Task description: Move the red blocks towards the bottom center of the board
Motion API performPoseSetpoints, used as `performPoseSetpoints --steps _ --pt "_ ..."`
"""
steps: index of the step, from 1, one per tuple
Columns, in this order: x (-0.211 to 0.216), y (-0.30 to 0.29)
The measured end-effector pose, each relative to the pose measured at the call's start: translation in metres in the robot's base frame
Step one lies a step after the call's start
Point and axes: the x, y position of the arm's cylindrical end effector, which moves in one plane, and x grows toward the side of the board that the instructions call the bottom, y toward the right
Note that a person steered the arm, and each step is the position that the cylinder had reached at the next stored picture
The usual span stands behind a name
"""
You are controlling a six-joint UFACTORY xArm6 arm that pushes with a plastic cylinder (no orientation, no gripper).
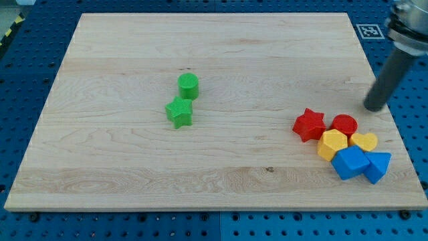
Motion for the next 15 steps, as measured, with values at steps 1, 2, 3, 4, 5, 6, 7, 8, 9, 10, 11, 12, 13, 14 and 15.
performPoseSetpoints --steps 1,2,3,4,5,6,7,8,9,10,11,12,13,14,15 --pt "0.036 0.006" --pt "0.047 0.002" --pt "0.047 -0.013" --pt "0.043 -0.035" --pt "0.032 -0.05" --pt "0.023 -0.058" --pt "0.023 -0.067" --pt "0.023 -0.086" --pt "0.023 -0.108" --pt "0.023 -0.127" --pt "0.023 -0.142" --pt "0.023 -0.161" --pt "0.023 -0.182" --pt "0.023 -0.203" --pt "0.023 -0.226"
